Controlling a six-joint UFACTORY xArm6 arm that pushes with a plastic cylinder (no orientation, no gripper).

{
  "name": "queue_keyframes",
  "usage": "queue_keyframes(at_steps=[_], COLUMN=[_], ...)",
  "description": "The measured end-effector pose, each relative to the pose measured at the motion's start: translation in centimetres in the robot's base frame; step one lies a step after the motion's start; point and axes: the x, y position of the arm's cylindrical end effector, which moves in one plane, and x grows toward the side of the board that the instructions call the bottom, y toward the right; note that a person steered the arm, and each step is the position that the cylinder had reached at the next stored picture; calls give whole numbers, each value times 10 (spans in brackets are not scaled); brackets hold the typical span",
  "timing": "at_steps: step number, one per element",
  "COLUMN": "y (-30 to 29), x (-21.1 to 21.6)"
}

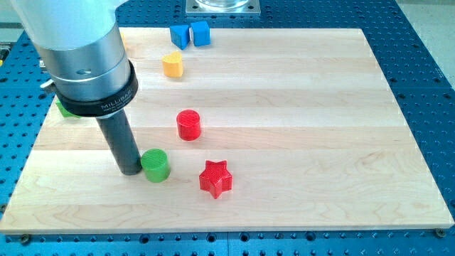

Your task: Move the red circle to the bottom right of the heart

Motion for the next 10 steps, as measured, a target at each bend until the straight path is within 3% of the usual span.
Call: queue_keyframes(at_steps=[3,4,6,7,8,10], y=[6,6,52,69,69,103], x=[2,22,35,8,-52,-88])
